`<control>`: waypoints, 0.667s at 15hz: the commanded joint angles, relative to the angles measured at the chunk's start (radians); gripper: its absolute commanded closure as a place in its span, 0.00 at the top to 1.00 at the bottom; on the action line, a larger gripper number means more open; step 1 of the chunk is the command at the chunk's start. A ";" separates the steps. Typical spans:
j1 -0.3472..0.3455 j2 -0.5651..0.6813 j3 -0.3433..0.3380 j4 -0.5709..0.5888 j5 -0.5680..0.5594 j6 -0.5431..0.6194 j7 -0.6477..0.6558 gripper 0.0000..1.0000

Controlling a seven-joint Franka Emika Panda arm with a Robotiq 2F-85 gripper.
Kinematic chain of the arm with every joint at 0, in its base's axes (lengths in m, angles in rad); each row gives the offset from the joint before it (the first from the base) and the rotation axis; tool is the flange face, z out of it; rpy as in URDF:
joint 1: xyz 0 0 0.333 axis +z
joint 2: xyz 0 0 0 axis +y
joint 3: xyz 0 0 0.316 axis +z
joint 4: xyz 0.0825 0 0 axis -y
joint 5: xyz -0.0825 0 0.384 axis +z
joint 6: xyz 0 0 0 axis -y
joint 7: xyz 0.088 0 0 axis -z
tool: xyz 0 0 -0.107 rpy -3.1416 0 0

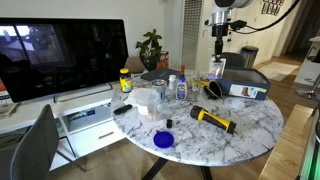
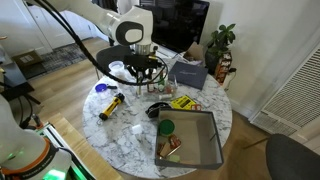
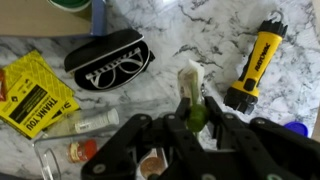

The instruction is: Pick up the white packet with a green top from the clear container and put it on the table right side up

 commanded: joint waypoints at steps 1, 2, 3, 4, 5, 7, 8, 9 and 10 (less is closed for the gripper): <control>-0.007 -0.036 -0.042 -0.109 0.053 0.075 0.069 0.05; -0.007 -0.024 -0.048 -0.115 0.072 0.083 0.081 0.05; -0.007 -0.014 -0.053 -0.122 0.086 0.098 0.102 0.05; -0.005 0.009 -0.057 -0.124 0.100 0.130 0.144 0.05; -0.003 0.027 -0.057 -0.123 0.109 0.154 0.173 0.05; 0.002 0.074 -0.053 -0.113 0.116 0.187 0.276 0.05; 0.005 0.098 -0.051 -0.109 0.101 0.214 0.344 0.05; 0.010 0.126 -0.050 -0.098 0.088 0.225 0.414 0.05; 0.013 0.150 -0.047 -0.089 0.086 0.237 0.465 0.05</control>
